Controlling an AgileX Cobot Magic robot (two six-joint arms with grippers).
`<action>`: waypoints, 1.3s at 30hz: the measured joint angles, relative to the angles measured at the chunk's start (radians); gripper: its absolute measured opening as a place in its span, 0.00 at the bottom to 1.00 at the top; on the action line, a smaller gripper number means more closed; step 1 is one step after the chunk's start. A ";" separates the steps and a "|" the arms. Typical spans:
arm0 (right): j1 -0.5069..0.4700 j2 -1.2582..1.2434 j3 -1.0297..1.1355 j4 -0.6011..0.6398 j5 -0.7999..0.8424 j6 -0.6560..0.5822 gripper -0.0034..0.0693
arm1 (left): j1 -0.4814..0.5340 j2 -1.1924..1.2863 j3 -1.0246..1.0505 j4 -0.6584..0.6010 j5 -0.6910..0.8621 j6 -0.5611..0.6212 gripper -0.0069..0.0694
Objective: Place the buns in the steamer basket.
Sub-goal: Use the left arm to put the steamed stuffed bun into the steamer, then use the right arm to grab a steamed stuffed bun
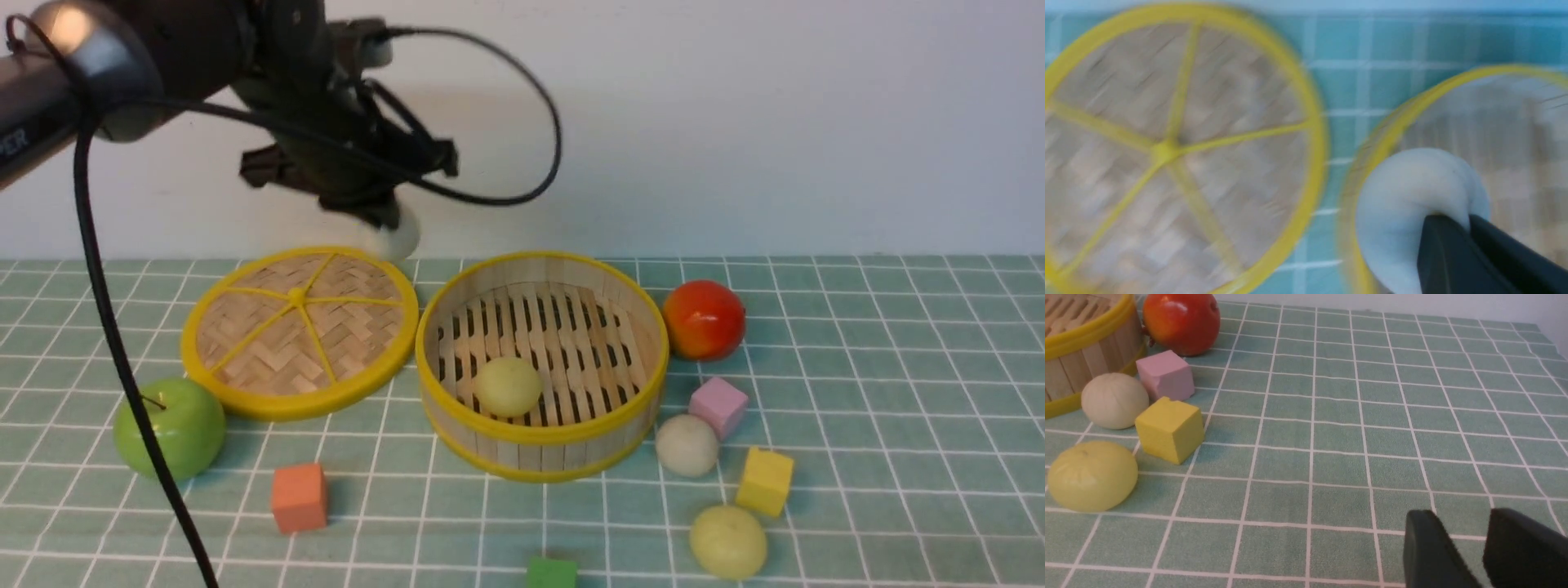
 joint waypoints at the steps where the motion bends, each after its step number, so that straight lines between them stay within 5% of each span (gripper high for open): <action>1: 0.000 0.000 0.000 0.000 0.000 0.000 0.38 | -0.004 0.002 -0.001 -0.009 -0.005 0.003 0.08; 13: 0.000 0.000 0.000 0.000 0.000 0.000 0.38 | -0.106 0.254 -0.008 0.046 -0.172 -0.127 0.12; 19: 0.000 0.000 0.000 0.000 0.000 0.000 0.38 | -0.106 0.263 -0.008 0.107 -0.161 -0.163 0.32; 23: 0.000 0.000 0.000 0.000 0.000 0.000 0.38 | -0.106 0.186 -0.007 0.133 -0.055 -0.169 0.56; 27: 0.000 0.000 0.000 0.000 0.000 0.000 0.38 | -0.106 0.055 -0.006 0.160 0.048 -0.168 0.65; 32: 0.000 0.000 0.000 0.000 0.000 0.000 0.38 | -0.106 -0.218 0.048 0.171 0.158 -0.125 0.61; 39: 0.000 0.000 0.000 0.000 0.000 0.000 0.38 | -0.106 -0.683 0.388 0.170 0.135 -0.119 0.34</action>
